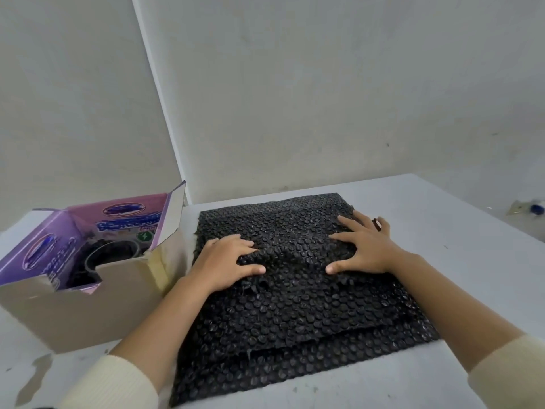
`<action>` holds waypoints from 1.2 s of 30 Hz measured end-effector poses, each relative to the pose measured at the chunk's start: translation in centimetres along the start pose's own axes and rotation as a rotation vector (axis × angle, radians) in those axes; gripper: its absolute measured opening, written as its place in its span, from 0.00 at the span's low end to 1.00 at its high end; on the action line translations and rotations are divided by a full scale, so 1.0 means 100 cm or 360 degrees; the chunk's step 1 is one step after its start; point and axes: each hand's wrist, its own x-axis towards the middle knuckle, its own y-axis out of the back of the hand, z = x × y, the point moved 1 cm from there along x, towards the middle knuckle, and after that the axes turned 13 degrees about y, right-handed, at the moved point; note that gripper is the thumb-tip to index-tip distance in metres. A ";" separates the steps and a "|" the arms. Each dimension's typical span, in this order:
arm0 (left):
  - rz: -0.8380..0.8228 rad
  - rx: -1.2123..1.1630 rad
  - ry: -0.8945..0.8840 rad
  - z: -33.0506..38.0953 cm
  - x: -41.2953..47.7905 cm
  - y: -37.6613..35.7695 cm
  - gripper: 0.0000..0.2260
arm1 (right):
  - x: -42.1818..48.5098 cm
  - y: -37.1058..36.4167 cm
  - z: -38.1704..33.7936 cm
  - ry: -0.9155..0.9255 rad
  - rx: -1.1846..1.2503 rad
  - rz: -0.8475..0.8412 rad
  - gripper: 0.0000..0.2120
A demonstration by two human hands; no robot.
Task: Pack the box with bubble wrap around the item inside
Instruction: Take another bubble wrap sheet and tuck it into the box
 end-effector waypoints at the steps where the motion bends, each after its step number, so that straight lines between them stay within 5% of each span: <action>1: 0.0038 -0.0002 -0.0004 0.001 0.001 0.003 0.29 | 0.000 -0.001 0.001 -0.0020 0.0008 0.0044 0.53; 7: 0.0109 -0.0205 0.0032 0.016 -0.005 0.031 0.27 | 0.000 0.015 -0.003 -0.0048 -0.0063 0.0371 0.24; 16: 0.0310 -0.0711 -0.0257 0.040 -0.041 0.118 0.27 | -0.023 0.103 -0.021 0.0120 0.0692 0.0927 0.08; 20: 0.0488 -0.0668 -0.0247 0.022 -0.060 0.160 0.32 | -0.019 0.136 -0.047 0.0291 0.0803 0.0991 0.13; 28: 0.0846 -0.0749 0.0052 -0.081 -0.094 0.215 0.24 | 0.043 0.185 -0.161 0.0659 0.0887 0.0998 0.17; 36: 0.0969 -0.0891 0.0180 -0.179 -0.129 0.209 0.26 | 0.113 0.147 -0.283 0.0842 0.1046 0.0865 0.15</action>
